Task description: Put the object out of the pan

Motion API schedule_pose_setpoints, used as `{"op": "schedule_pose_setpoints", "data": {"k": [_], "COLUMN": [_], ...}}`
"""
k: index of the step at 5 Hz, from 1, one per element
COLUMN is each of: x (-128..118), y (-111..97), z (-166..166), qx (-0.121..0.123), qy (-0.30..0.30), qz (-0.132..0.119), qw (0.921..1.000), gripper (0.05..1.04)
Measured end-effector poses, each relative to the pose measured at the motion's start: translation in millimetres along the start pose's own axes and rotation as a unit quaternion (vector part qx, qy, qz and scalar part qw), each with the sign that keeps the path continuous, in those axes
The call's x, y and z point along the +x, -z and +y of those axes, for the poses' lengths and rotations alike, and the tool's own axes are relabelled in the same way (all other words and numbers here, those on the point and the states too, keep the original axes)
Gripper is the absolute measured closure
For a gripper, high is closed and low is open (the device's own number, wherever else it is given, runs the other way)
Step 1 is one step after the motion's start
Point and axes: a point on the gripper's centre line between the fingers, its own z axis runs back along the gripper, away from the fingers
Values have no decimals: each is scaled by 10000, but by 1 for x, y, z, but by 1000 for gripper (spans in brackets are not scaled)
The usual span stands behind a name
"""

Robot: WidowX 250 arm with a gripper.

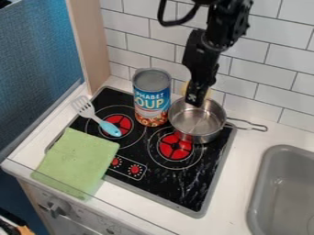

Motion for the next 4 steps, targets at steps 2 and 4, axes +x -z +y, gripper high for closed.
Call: {"op": "schedule_pose_setpoints", "data": {"k": [2, 4], "x": [3, 2], "y": [-24, -20], "z": [46, 98], "qx": [360, 231], "qy": [1062, 1555], "qz": [91, 330], "qw": [9937, 9870], "gripper": [429, 429]}}
